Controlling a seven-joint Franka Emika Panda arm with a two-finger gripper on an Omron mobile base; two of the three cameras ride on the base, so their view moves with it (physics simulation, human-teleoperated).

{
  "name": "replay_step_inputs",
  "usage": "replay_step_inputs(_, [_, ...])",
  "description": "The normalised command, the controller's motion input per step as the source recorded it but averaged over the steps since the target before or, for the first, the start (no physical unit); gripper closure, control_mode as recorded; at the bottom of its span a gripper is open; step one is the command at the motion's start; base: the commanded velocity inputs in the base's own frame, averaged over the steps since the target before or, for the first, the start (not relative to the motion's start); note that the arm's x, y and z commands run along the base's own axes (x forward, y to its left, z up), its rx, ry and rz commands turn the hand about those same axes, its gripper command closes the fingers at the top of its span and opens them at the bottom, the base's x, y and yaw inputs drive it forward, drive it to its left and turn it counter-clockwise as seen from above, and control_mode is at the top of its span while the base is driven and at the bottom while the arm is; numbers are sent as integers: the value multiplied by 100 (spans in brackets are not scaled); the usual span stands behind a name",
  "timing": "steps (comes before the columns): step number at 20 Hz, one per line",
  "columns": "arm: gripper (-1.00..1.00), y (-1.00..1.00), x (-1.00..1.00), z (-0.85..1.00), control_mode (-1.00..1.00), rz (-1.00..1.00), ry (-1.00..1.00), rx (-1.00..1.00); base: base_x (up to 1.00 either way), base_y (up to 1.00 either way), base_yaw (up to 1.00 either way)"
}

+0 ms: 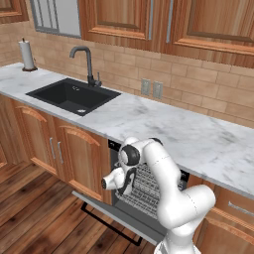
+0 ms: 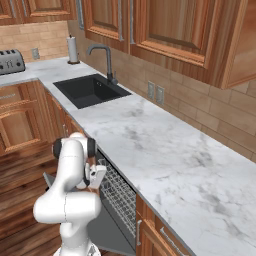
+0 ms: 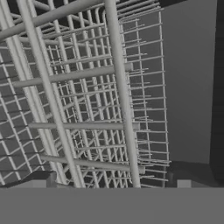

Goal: Open the dishwasher door and pull out the top rack.

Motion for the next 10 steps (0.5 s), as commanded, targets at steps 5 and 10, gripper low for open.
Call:
replay_step_inputs(5, [-100,0,9,9,-100,0,-4,0,0,0,0])
replay_step_inputs(10, [-100,-2,35,0,-100,0,0,0,0,0,0])
